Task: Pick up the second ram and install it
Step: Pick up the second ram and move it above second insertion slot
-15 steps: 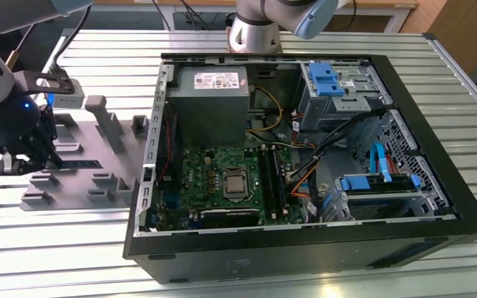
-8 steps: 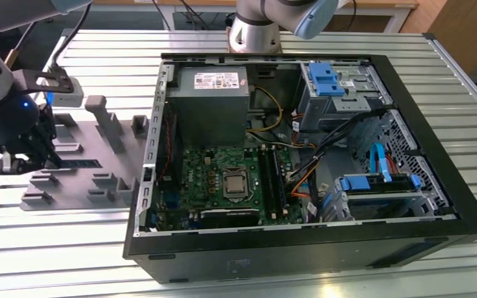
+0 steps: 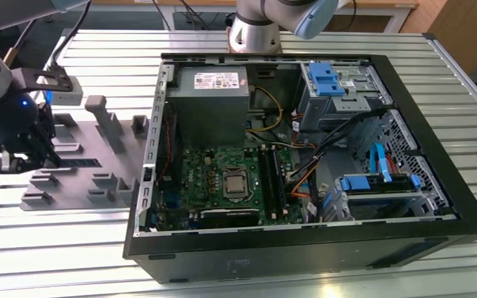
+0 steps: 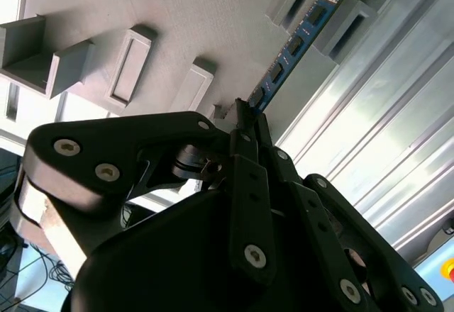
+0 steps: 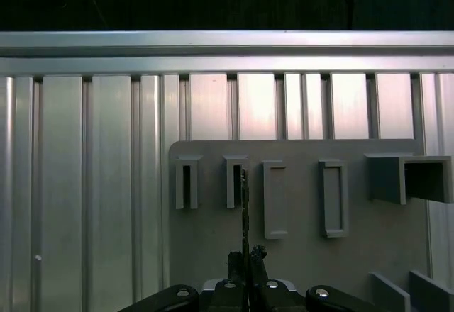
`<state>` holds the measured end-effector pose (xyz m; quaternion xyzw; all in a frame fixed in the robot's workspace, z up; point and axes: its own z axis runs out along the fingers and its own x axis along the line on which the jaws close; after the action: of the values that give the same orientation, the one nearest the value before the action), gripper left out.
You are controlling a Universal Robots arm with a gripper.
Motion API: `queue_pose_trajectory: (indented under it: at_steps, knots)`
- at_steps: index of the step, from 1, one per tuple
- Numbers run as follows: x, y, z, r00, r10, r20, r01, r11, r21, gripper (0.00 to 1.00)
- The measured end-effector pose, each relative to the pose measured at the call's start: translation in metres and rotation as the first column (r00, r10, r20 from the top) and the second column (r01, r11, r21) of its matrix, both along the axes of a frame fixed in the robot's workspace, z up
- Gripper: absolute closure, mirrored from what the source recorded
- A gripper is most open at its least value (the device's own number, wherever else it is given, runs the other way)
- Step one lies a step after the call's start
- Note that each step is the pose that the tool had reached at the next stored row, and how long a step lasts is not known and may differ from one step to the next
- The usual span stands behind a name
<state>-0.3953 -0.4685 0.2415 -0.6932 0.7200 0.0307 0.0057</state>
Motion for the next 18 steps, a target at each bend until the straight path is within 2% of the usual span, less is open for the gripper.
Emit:
queue_pose_trajectory:
  at_steps: [18]
  knots:
    - [0.0000,0.0000,0.0070,1.0000,0.000,0.0001,0.000,1.0000,0.0001,0.86]
